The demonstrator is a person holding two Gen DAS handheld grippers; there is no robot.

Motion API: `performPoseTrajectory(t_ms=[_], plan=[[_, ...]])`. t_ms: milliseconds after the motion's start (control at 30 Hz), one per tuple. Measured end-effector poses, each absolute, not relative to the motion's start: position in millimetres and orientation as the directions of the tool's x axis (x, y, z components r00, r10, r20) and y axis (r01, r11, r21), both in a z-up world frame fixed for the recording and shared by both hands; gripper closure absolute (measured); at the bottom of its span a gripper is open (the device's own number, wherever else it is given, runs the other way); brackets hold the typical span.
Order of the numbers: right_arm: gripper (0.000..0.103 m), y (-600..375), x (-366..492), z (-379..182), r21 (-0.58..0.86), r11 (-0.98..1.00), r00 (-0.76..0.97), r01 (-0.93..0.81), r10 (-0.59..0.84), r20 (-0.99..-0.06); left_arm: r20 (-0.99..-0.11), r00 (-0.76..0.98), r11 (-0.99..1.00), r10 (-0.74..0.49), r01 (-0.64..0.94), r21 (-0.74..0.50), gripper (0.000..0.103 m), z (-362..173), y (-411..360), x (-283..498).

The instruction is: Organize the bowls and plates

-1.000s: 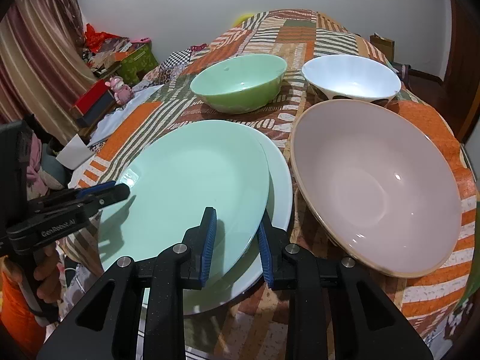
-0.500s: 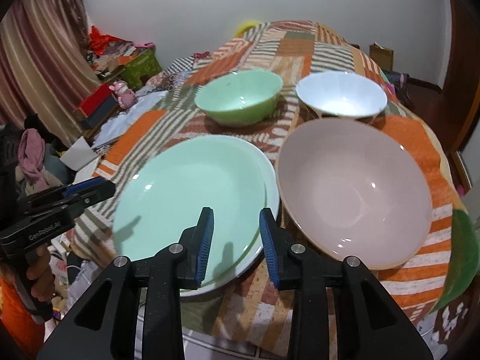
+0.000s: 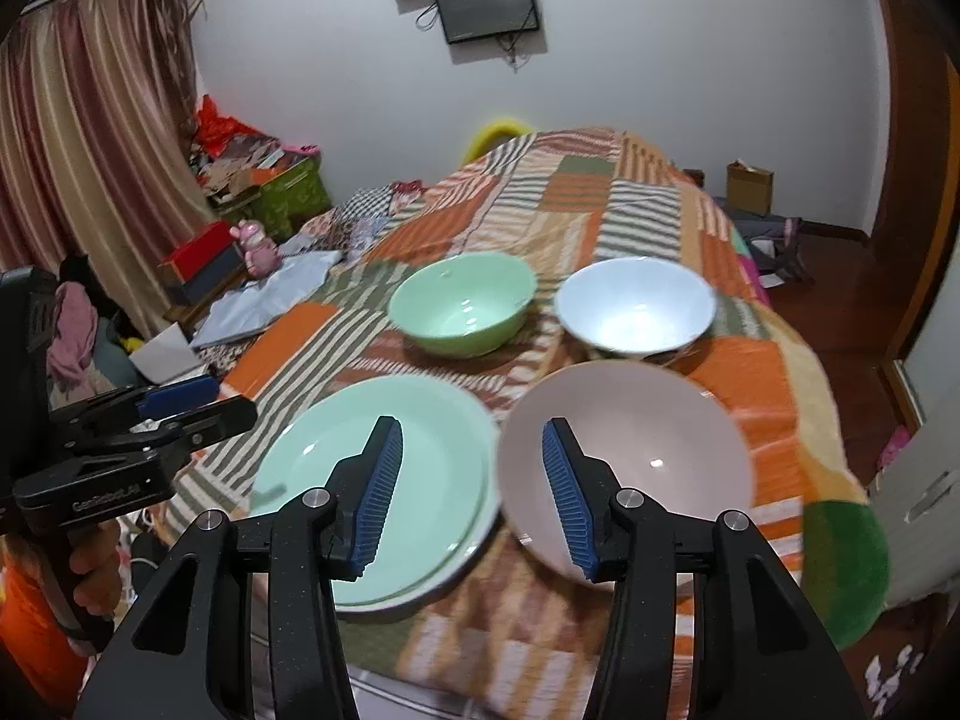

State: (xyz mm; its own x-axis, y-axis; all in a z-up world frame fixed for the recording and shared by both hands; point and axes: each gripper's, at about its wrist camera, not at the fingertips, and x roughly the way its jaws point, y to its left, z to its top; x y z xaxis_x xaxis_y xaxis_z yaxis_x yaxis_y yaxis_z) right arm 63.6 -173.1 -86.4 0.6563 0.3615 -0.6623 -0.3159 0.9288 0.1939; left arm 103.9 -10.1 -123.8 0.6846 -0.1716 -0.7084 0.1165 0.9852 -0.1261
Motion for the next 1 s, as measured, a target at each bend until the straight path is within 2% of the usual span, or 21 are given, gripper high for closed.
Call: performPoseTrajectory(t_ms=[100, 167, 300, 800, 867, 933, 1000], plan=[[0.049, -189.1, 65.3, -84.4, 0.187, 0.94, 0.674, -0.285, 0.336, -0.658, -0.701, 0.691, 0.985, -0.175, 0.131, -0.116, 0.038, -118.3, -23.7, 109.5], [0.048, -202.1, 68.3, -85.8, 0.182, 0.949, 0.686, -0.259, 0.313, -0.657, -0.702, 0.688, 0.983, -0.183, 0.145, -0.114, 0.036, -116.6, -32.5, 114.2], [0.048, -223.9, 74.8, -91.3, 0.187, 0.959, 0.686, -0.215, 0.284, -0.669, -0.712, 0.673, 0.978, -0.201, 0.175, -0.111, 0.032, -118.4, -52.0, 127.6], [0.048, -264.2, 90.7, -135.1, 0.22, 0.965, 0.619, -0.142, 0.26, -0.741, -0.796, 0.554, 0.959, -0.243, 0.261, -0.111, 0.032, -163.3, -115.8, 181.8], [0.048, -265.9, 92.4, -141.1, 0.23, 0.963, 0.605, -0.14, 0.267, -0.75, -0.807, 0.534, 0.956, -0.252, 0.269, -0.12, 0.035, -170.8, -120.0, 187.2], [0.051, -268.0, 92.7, -144.9, 0.24, 0.961, 0.599, -0.135, 0.272, -0.753, -0.815, 0.519, 0.953, -0.258, 0.276, -0.126, 0.045, -175.7, -123.6, 191.1], [0.059, -270.2, 93.3, -148.6, 0.256, 0.958, 0.59, -0.132, 0.283, -0.756, -0.821, 0.504, 0.949, -0.267, 0.285, -0.133, 0.051, -180.9, -128.7, 195.3]])
